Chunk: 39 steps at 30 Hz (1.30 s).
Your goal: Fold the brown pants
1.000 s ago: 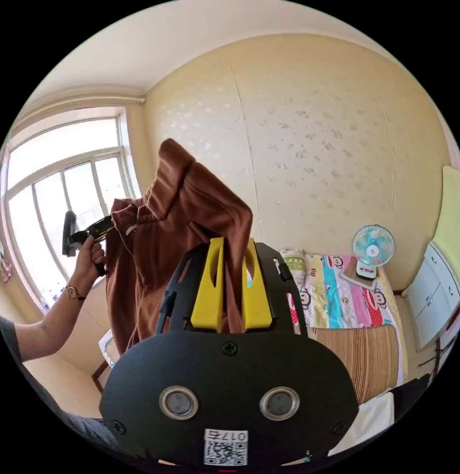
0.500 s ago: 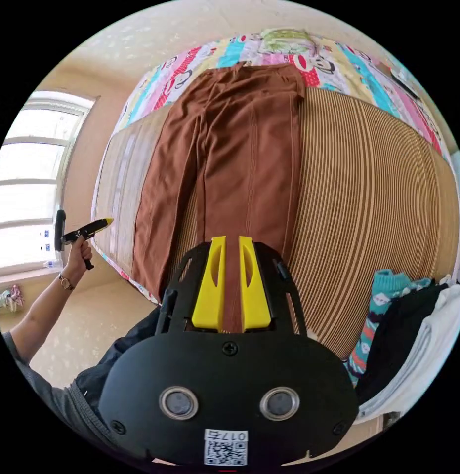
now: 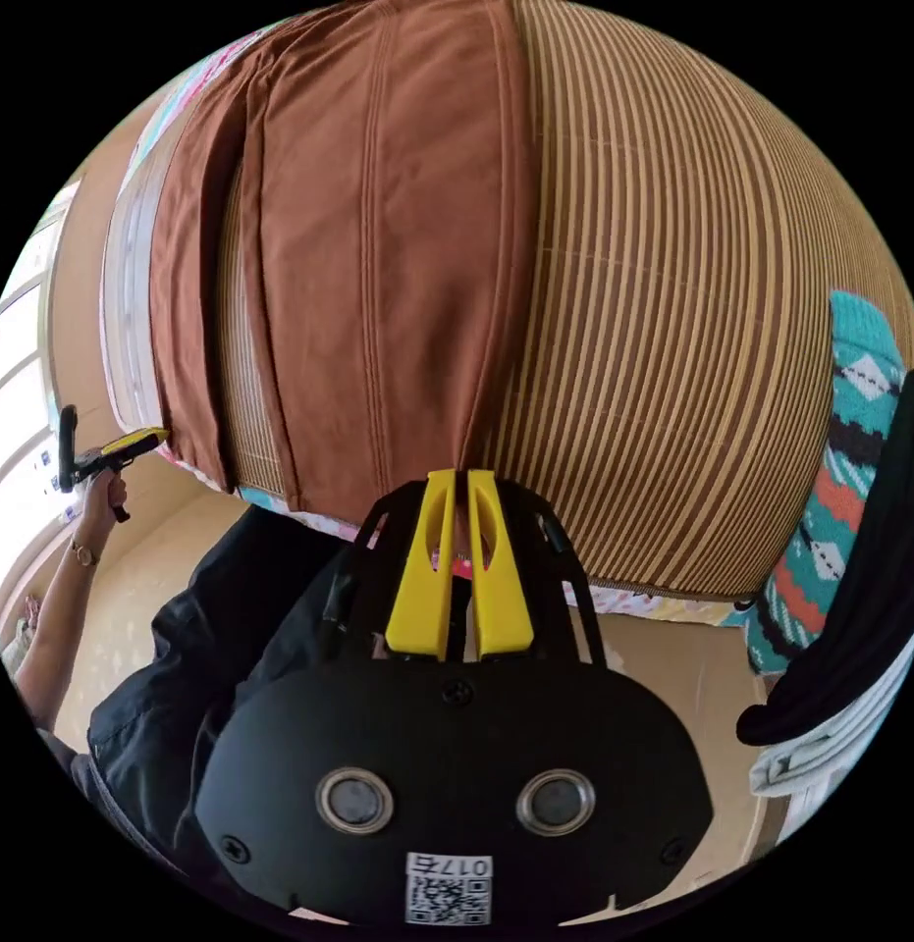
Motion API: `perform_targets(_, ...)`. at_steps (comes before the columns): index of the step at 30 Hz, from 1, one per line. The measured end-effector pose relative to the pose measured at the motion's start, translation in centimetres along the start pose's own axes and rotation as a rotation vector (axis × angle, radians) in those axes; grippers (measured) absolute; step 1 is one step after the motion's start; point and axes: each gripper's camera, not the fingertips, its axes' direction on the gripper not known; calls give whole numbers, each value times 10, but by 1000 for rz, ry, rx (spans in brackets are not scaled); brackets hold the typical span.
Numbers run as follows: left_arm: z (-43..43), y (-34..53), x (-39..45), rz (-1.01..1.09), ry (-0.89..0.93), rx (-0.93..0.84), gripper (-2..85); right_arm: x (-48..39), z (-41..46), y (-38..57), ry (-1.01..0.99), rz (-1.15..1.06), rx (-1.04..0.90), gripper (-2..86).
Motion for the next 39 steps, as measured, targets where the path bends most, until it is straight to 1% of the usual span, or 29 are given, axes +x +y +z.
perform_targets(1,-15,2,-7,75,162,-7,20,-3,-11,11,-46,-59,18,34)
perform_targets(2,-24,5,-11,106,261,6,18,1,-23,28,-134,-95,64,31)
perform_targets(3,-43,12,-23,164,501,68,15,6,-26,36,-189,-101,91,29)
perform_targets(4,-58,22,-38,191,720,156,13,23,-27,52,-285,-68,135,28)
perform_targets(5,-62,28,-47,187,791,197,12,48,-20,65,-341,26,161,26)
perform_targets(6,-61,38,-64,127,802,247,10,61,-15,71,-361,81,173,26)
perform_targets(7,-52,48,-79,-10,670,246,7,86,-7,82,-388,187,197,25)
perform_targets(8,-46,52,-86,-84,600,234,5,107,-4,89,-393,274,211,24)
perform_targets(10,-22,70,-114,-382,432,145,-5,124,-4,93,-331,364,190,24)
perform_targets(11,-18,74,-120,-465,385,102,-5,125,-7,93,-274,362,165,24)
perform_targets(13,-7,100,-133,-771,180,-75,-5,115,-17,93,-209,268,150,24)
perform_targets(14,-8,105,-132,-801,182,-68,-4,106,-24,93,-169,209,139,24)
perform_targets(16,-19,113,-114,-749,318,62,2,92,-36,98,-156,140,145,24)
perform_targets(17,-24,111,-105,-726,327,85,4,81,-46,103,-190,86,167,25)
perform_targets(20,-56,85,-37,-442,354,210,26,57,-68,117,-317,-44,239,24)
perform_targets(22,-86,55,37,-167,371,288,55,44,-77,122,-392,-111,266,25)
perform_targets(23,-94,48,55,-94,383,308,63,37,-81,124,-440,-155,279,25)
perform_targets(25,-120,19,125,152,419,327,115,28,-84,123,-505,-217,278,25)
perform_targets(27,-135,-2,167,275,391,307,153,19,-82,118,-532,-268,251,25)
perform_targets(29,-145,-17,197,323,269,316,173,6,-79,111,-495,-324,219,24)
perform_targets(30,-147,-26,211,334,147,319,178,3,-79,110,-483,-342,216,24)
perform_targets(31,-141,-36,224,343,3,291,179,-5,-79,109,-459,-375,211,24)
perform_targets(32,-135,-41,229,352,-75,266,180,-12,-79,108,-439,-404,206,23)
perform_targets(33,-120,-49,239,378,-207,205,174,-16,-79,107,-430,-419,204,23)
perform_targets(34,-106,-54,242,389,-291,156,142,-23,-79,107,-411,-451,197,23)
perform_targets(36,-94,-52,236,414,-289,146,68,-31,-76,108,-372,-495,181,21)
perform_targets(37,-91,-49,225,413,-231,165,38,-34,-73,109,-347,-532,156,20)
perform_targets(38,-90,-47,217,404,-189,173,35,-34,-67,110,-323,-565,112,19)
perform_targets(39,-87,-45,197,384,-66,188,30,-32,-64,110,-313,-576,89,18)
